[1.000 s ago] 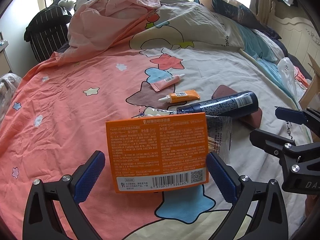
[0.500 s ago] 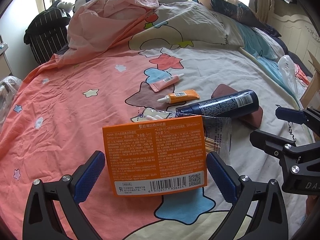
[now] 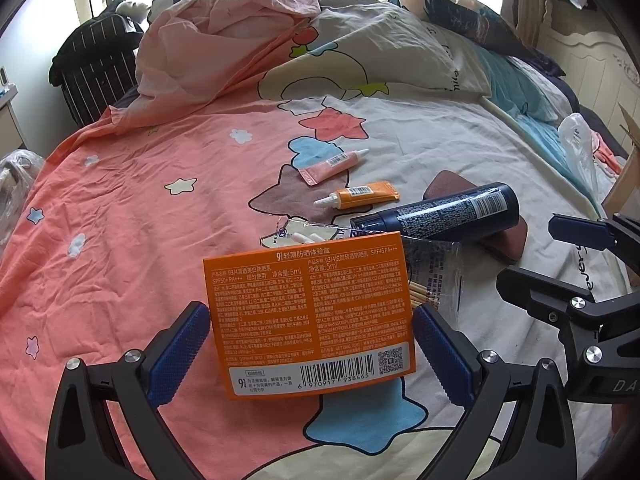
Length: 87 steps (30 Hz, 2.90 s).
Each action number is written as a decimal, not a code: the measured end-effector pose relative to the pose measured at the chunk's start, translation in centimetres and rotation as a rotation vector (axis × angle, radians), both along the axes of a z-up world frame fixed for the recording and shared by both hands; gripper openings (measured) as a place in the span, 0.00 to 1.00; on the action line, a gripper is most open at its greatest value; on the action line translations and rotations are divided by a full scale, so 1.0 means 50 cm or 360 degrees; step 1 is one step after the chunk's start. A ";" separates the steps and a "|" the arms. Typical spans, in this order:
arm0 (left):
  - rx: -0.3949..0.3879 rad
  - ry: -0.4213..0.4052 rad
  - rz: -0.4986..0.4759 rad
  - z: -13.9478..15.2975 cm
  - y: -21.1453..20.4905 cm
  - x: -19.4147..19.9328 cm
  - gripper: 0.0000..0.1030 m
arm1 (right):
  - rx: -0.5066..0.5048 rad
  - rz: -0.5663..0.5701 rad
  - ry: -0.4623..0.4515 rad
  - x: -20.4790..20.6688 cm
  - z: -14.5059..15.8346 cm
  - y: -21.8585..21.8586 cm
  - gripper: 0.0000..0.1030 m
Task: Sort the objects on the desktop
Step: 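Close left tool on the orange printed box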
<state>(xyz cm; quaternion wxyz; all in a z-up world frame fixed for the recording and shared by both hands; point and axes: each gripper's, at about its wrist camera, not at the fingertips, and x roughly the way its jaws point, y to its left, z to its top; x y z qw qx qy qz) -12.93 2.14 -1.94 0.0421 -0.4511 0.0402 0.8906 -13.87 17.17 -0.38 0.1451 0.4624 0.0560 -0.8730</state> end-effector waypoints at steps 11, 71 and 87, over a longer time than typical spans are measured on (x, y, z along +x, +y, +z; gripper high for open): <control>0.0012 0.0006 0.0013 -0.002 0.006 -0.002 1.00 | -0.0010 0.0002 0.0011 0.004 0.001 0.017 0.81; -0.0160 -0.0046 0.0029 -0.027 0.061 -0.008 1.00 | -0.0048 -0.0017 0.0009 0.010 -0.007 0.045 0.81; -0.0226 -0.0025 0.0085 -0.035 0.045 -0.011 1.00 | -0.0040 -0.0008 -0.0010 0.007 -0.020 0.036 0.81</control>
